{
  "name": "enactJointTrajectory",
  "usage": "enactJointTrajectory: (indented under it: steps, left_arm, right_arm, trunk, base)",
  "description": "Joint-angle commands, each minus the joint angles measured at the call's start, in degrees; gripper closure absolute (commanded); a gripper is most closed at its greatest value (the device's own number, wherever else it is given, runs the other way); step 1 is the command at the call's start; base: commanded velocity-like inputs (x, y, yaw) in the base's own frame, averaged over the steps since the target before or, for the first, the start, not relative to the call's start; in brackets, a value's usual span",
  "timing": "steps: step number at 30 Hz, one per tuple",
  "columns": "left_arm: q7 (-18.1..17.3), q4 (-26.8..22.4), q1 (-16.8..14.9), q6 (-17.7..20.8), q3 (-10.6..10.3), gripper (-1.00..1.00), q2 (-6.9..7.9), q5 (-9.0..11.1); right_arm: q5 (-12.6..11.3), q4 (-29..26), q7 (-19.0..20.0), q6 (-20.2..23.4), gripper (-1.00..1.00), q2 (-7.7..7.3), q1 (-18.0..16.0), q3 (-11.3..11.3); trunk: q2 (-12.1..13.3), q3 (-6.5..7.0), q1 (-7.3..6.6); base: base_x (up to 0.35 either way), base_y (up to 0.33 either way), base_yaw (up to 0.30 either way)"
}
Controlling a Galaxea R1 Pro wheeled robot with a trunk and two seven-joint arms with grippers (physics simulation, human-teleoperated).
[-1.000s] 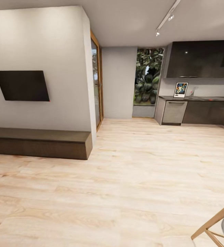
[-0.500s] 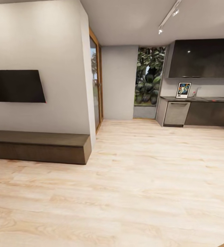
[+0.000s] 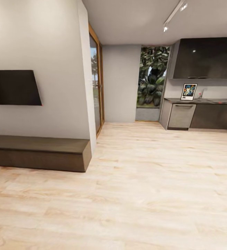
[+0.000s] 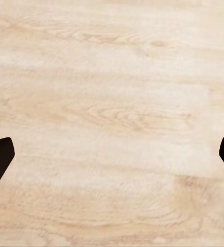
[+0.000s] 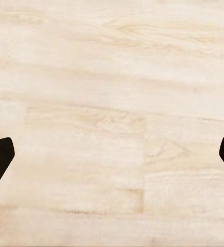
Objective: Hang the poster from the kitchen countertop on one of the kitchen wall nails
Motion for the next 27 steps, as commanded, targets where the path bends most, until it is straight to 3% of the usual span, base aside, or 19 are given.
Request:
enactJointTrajectory:
  steps: [1,13,27]
  left_arm:
    - [0.0,0.0,0.0,-0.1,0.0,-1.00,0.00,0.0]
    - [0.0,1.2,0.0,-0.1,-0.1,-1.00,-0.01,0.1]
    - [0.0,1.2,0.0,-0.1,-0.1,-1.00,0.00,0.1]
  right_arm:
    - [0.0,0.0,0.0,-0.2,-1.00,0.00,0.0,0.0]
    - [0.0,0.0,0.0,-0.2,-1.00,0.07,0.0,0.1]
    - [0.0,0.0,0.0,-0.2,-1.00,0.08,0.0,0.1]
  trunk:
    - [0.0,-0.05,0.04]
    - [0.0,-0.05,0.04]
    - [0.0,-0.05,0.04]
  base:
    - [0.339,0.000,0.000]
    - [0.340,-0.015,-0.022]
    - [0.338,-0.108,-0.268]
